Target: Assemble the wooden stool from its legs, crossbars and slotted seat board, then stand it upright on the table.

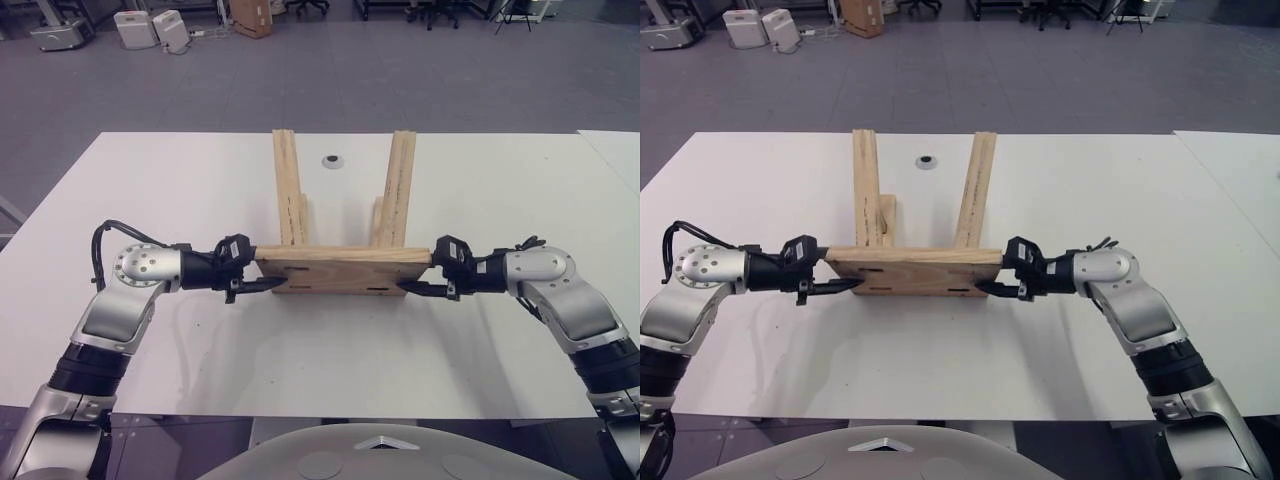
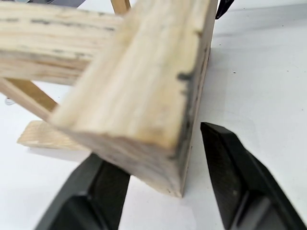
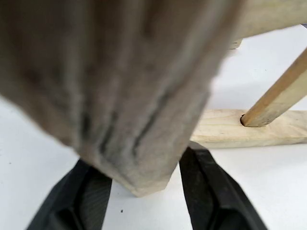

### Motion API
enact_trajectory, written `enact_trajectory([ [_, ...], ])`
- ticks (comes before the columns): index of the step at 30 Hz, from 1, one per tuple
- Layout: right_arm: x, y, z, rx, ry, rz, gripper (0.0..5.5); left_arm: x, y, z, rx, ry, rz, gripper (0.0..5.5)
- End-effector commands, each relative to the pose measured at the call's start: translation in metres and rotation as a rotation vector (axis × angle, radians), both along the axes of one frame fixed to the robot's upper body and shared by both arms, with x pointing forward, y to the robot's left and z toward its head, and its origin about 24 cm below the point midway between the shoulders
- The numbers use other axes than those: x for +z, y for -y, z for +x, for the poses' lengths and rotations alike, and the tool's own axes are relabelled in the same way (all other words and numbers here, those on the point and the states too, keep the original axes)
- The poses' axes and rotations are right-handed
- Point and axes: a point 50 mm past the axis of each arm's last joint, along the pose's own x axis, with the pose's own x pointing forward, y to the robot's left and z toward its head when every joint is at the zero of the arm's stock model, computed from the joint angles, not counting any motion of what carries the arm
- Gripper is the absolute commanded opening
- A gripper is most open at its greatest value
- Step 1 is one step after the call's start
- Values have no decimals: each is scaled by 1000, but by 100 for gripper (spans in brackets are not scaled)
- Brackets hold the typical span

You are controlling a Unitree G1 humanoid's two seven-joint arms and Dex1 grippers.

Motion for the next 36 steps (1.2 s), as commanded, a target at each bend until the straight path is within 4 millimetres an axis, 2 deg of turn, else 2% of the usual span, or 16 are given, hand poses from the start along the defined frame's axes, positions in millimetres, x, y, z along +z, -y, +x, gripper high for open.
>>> enact_trajectory([
  [1,6,-1,6,17,32,5,165,-2,2,-6,-71,-58,-1,178],
  [5,14,-4,8,56,38,60,165,-9,1,-15,-145,-83,44,155],
  [6,23,-5,8,82,28,102,165,3,7,-11,-167,-54,9,151],
  [8,65,-9,13,157,-14,227,165,54,20,6,-200,12,-147,143],
  [10,131,-6,18,286,-150,354,165,124,25,21,-252,-1,-302,142],
  [12,200,0,16,396,-346,426,165,190,25,17,-329,-136,-435,142],
  [14,251,-2,15,430,-501,535,165,229,24,8,-393,-358,-505,142],
  [16,270,-10,21,429,-675,606,165,249,22,12,-438,-640,-578,141],
  [19,251,-19,22,419,-872,546,163,240,21,18,-431,-896,-607,136],
  [21,253,-18,26,410,-932,580,151,237,18,18,-413,-1006,-622,132],
  [24,233,-13,26,416,-1093,620,132,214,9,24,-345,-1173,-686,131],
  [25,220,-11,26,408,-1163,636,132,201,6,25,-316,-1233,-702,131],
  [28,160,-5,44,233,-1315,731,132,136,-3,33,-104,-1409,-753,131],
  [31,125,-3,59,46,-1363,814,132,96,-5,45,132,-1405,-798,131],
  [34,110,2,72,-155,-1366,867,222,73,-8,56,372,-1339,-837,215],
  [36,96,12,68,-252,-1340,850,264,62,-11,54,485,-1274,-845,253],
])
